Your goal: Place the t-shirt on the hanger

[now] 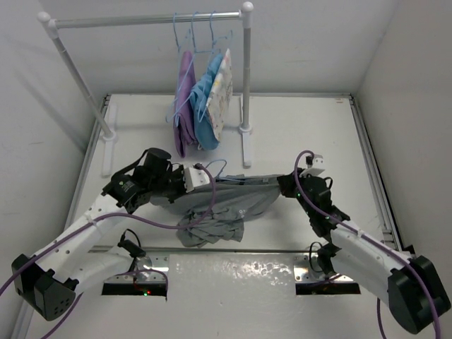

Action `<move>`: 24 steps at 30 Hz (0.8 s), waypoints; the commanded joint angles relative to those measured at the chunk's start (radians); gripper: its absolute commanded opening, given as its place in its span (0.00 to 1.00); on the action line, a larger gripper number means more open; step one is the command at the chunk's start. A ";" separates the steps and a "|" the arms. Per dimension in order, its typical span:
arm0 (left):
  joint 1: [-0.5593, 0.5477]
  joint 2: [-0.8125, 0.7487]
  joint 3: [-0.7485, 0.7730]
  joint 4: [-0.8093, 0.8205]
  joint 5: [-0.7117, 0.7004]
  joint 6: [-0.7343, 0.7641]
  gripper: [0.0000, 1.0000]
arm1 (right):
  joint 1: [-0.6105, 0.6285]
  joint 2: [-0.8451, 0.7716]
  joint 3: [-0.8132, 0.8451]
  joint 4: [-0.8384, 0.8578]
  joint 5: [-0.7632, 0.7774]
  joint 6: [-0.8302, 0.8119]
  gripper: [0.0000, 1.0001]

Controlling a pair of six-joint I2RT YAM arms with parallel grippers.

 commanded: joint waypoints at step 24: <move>0.001 0.034 -0.066 0.297 0.199 0.033 0.00 | 0.204 0.167 0.566 -0.491 -0.540 -0.748 0.65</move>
